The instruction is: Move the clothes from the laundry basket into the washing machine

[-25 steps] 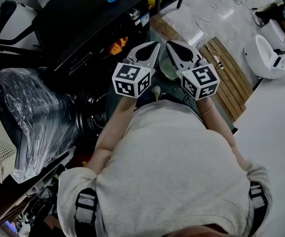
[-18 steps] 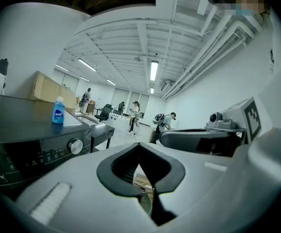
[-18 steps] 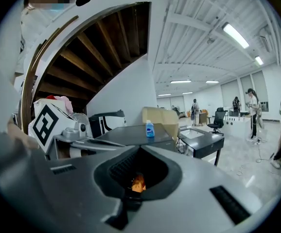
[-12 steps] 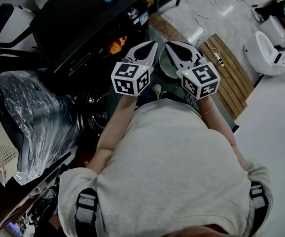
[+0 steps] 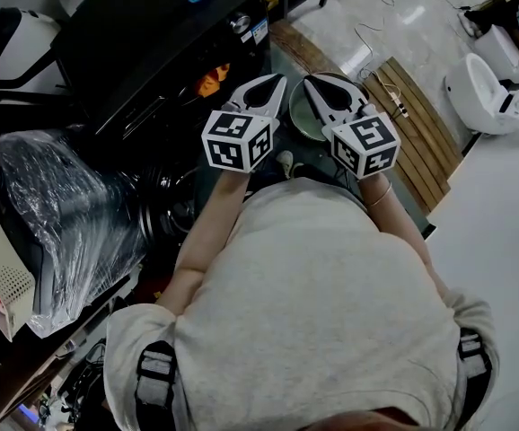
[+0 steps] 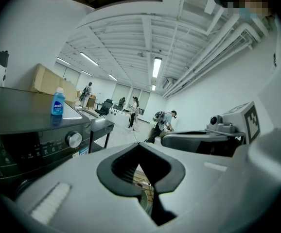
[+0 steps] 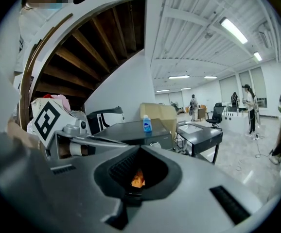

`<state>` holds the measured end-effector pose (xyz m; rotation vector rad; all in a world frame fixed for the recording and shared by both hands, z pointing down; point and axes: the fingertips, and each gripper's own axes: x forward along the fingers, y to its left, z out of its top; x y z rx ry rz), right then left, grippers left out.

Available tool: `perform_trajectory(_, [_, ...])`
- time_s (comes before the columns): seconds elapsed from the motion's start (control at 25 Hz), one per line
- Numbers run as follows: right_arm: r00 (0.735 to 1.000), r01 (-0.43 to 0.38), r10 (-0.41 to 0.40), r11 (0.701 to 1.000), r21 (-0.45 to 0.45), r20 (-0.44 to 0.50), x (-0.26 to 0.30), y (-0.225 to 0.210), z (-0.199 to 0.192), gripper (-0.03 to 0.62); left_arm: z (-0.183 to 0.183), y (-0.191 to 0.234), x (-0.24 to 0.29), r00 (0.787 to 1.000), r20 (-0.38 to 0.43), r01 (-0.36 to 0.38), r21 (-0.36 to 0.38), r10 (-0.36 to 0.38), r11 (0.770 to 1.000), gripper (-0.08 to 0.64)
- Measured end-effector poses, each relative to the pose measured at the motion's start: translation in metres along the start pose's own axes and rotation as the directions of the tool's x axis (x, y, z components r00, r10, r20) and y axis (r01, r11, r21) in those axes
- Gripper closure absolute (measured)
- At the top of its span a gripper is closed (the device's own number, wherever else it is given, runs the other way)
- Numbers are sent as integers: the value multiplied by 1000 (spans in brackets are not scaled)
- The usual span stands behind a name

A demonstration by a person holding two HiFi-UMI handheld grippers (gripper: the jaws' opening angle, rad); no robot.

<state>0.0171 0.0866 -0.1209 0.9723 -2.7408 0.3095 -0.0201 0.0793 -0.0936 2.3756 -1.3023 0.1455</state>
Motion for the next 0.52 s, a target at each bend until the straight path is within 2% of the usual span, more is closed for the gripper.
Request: perform_trajectory(0.52, [999,-2,3,1000,11,-36,5,-8,-12,584,-8,8,6,1000,-24,2,-26,-3,1000,551])
